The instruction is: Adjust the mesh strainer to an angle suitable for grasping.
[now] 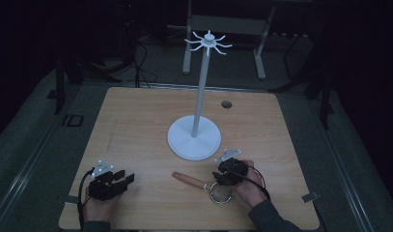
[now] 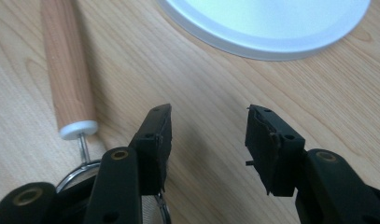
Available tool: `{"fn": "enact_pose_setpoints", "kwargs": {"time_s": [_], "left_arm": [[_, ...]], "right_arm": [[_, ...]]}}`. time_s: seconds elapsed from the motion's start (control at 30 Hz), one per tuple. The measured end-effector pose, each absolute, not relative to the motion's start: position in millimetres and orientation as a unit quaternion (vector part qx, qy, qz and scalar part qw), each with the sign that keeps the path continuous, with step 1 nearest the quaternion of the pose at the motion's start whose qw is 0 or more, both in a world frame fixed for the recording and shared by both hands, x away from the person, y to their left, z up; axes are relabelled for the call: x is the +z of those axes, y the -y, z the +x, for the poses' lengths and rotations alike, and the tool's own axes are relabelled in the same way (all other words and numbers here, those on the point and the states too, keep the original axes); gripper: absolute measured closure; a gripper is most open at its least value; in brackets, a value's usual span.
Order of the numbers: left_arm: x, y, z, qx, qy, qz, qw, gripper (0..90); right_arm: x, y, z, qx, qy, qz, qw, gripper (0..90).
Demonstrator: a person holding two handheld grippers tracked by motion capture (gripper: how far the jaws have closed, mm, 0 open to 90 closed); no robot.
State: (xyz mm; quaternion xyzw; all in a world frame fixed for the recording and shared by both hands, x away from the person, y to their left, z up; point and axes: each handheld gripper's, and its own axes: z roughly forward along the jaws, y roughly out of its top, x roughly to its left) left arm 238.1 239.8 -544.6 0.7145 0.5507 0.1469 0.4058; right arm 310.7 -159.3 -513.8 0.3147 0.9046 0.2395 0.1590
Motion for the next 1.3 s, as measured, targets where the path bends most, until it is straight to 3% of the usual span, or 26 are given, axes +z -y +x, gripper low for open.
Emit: {"fn": "enact_pose_setpoints", "kwargs": {"time_s": [1.1,1.3], "left_arm": [[-545,-241,238,0.146,-0.554,0.712,0.406,52.8],[-545,-241,238,0.146,-0.554,0.712,0.406,52.8]], "right_arm": [[-506,99,299,0.183,-0.957,0.191,0.12,47.0],[-512,87,299,0.146,-0.969,0.169,0.103,49.6]]}}
